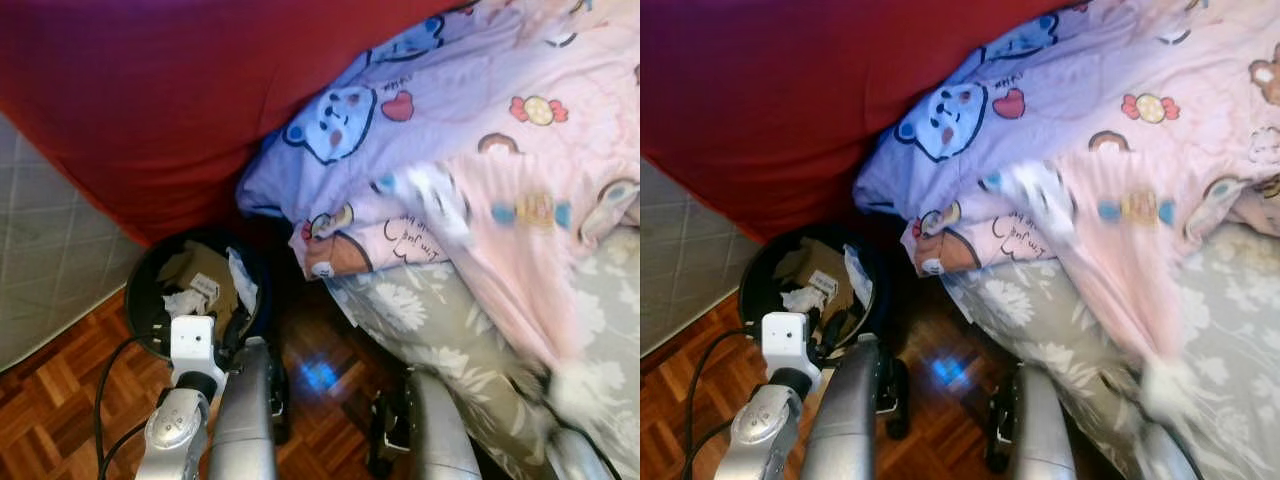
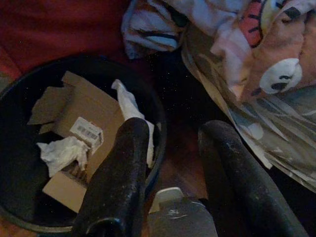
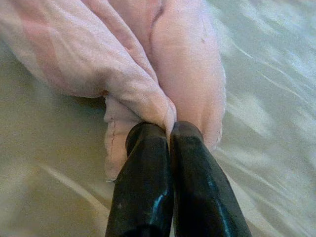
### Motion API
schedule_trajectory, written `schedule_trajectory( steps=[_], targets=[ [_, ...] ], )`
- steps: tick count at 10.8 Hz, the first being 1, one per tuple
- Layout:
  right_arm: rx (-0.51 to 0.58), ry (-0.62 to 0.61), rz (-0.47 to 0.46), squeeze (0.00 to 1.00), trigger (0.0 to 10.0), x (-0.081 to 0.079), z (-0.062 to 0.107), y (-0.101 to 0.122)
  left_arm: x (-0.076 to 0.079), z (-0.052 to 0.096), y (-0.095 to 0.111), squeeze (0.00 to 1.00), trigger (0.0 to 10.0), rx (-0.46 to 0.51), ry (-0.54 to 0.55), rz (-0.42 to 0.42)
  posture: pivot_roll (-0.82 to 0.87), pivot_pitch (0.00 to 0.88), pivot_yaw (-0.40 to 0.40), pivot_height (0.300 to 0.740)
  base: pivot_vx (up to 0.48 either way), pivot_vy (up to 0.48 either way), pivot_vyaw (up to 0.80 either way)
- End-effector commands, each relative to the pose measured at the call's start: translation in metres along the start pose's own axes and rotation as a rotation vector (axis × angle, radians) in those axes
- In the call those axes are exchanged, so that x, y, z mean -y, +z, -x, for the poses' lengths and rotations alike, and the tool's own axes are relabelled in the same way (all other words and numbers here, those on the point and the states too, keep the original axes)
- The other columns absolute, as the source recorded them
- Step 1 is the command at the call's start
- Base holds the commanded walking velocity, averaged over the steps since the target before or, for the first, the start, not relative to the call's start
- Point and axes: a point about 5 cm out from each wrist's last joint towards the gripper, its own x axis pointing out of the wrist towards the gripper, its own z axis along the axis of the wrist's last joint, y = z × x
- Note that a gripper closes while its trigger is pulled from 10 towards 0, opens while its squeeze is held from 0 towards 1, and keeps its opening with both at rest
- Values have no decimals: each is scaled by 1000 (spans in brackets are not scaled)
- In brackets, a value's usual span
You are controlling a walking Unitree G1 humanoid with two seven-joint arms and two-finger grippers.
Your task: Clean up the room
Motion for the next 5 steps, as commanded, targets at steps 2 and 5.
schedule_trajectory(
  steps=[2, 5],
  targets=[
    [-135, -54, 5, 0, 0, 16, 20, -32, -4, 6, -13, 0, 10000, -46, 18, 3, 166, 348, -33, 629, 0, 0, 0],
    [-498, 130, 62, 0, 0, -14, 61, -93, -3, -2, -14, 0, 10000, -37, 10, 4, 155, 330, -34, 629, 0, 0, 0]
  ],
)
